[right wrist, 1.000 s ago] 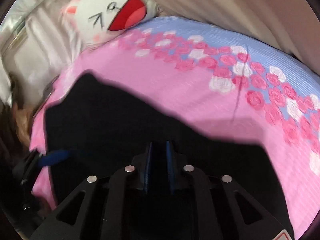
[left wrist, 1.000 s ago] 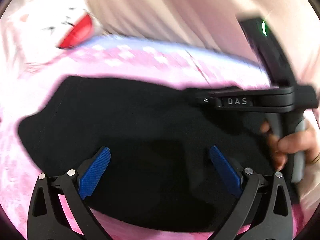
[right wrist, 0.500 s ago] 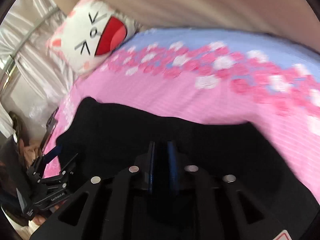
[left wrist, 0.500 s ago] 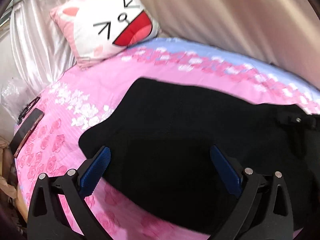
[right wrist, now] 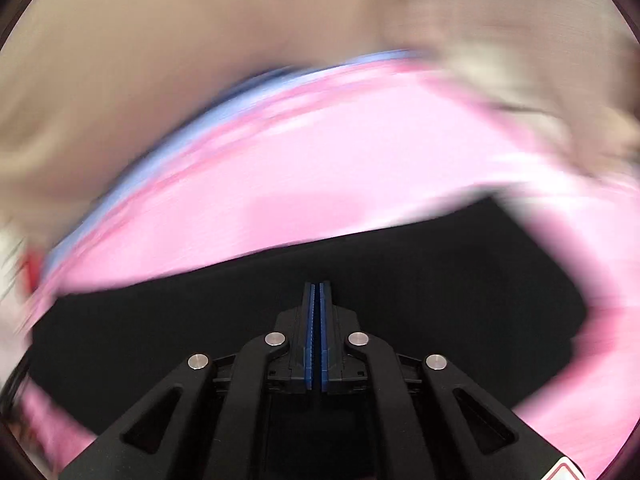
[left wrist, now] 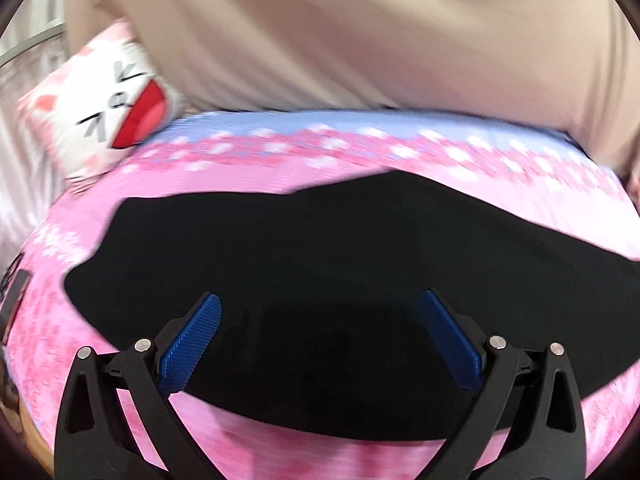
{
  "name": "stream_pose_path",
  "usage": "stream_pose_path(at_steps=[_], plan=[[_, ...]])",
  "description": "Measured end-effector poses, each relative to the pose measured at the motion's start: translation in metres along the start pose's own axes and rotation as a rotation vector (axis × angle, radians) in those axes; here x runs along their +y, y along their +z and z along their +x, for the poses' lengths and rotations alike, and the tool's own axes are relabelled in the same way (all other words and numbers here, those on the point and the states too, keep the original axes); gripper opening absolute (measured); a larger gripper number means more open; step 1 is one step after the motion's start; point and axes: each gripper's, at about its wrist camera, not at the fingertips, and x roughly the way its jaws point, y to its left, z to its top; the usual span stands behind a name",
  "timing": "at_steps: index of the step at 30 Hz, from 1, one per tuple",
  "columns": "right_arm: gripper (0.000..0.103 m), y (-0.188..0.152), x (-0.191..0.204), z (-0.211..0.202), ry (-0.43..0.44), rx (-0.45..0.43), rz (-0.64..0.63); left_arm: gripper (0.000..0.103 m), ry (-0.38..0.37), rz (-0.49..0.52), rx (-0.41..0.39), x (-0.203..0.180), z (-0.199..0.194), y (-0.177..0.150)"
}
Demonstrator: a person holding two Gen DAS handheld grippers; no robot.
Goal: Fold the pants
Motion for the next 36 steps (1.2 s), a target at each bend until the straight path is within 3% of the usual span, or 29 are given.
stream_pose_path(at_steps=[2,3,4,6,8,10,14,15,16,17,21,23,24,28,30,32,34,36], plan=[[0.010,0.008,-0.042,-0.011,-0.064,-0.032,0.069,0.098,-0.023,0.031,0.015,-0.023,-0.001,-0.003],[0.017,0.012,-0.060,-0.019,-0.012,-0.040,0.103,0.098,-0.034,0.053,0.020,-0.038,-0.002,-0.005],[0.037,0.015,-0.067,-0.025,0.010,-0.051,0.098,0.098,-0.040,0.075,0.021,-0.051,-0.004,-0.006],[0.065,0.017,-0.056,-0.028,0.019,-0.069,0.014,0.098,-0.045,0.115,0.020,-0.073,-0.007,-0.009],[0.065,0.016,-0.040,-0.020,0.009,-0.042,-0.076,0.098,-0.047,0.140,0.023,-0.086,-0.008,-0.009],[0.058,0.012,-0.020,-0.006,0.032,0.004,-0.136,0.098,-0.046,0.163,0.020,-0.100,-0.013,-0.009],[0.048,0.008,-0.001,0.000,0.017,0.008,-0.196,0.098,-0.032,0.183,0.014,-0.112,-0.019,-0.009],[0.025,0.009,-0.001,0.002,0.025,0.010,-0.187,0.098,-0.032,0.184,0.019,-0.114,-0.019,-0.008],[0.010,0.011,-0.005,0.004,0.043,0.019,-0.169,0.098,-0.032,0.183,0.026,-0.115,-0.018,-0.007],[0.009,0.015,-0.011,0.002,0.069,0.011,-0.148,0.098,-0.032,0.181,0.031,-0.116,-0.017,-0.007],[0.008,0.025,-0.021,-0.027,0.035,-0.105,-0.154,0.098,-0.017,0.185,0.028,-0.121,-0.016,-0.006],[0.009,0.027,-0.029,-0.011,-0.005,-0.071,-0.168,0.098,-0.005,0.199,0.043,-0.125,-0.008,-0.010],[0.010,0.022,-0.031,0.014,-0.026,0.013,-0.181,0.098,-0.001,0.204,0.060,-0.126,-0.003,-0.013],[0.025,0.025,-0.033,-0.013,-0.006,-0.056,-0.131,0.098,0.004,0.201,0.101,-0.124,0.006,-0.019],[0.025,0.024,-0.027,-0.037,0.021,-0.127,-0.122,0.098,-0.006,0.194,0.099,-0.121,0.006,-0.021],[0.025,0.024,-0.013,-0.046,0.089,-0.136,-0.144,0.098,-0.013,0.194,0.101,-0.121,0.007,-0.022],[0.025,0.020,0.009,-0.034,0.188,-0.070,-0.175,0.098,-0.017,0.197,0.096,-0.123,0.009,-0.023],[0.024,0.016,0.028,-0.009,0.225,0.004,-0.225,0.098,-0.025,0.206,0.089,-0.126,0.008,-0.024]])
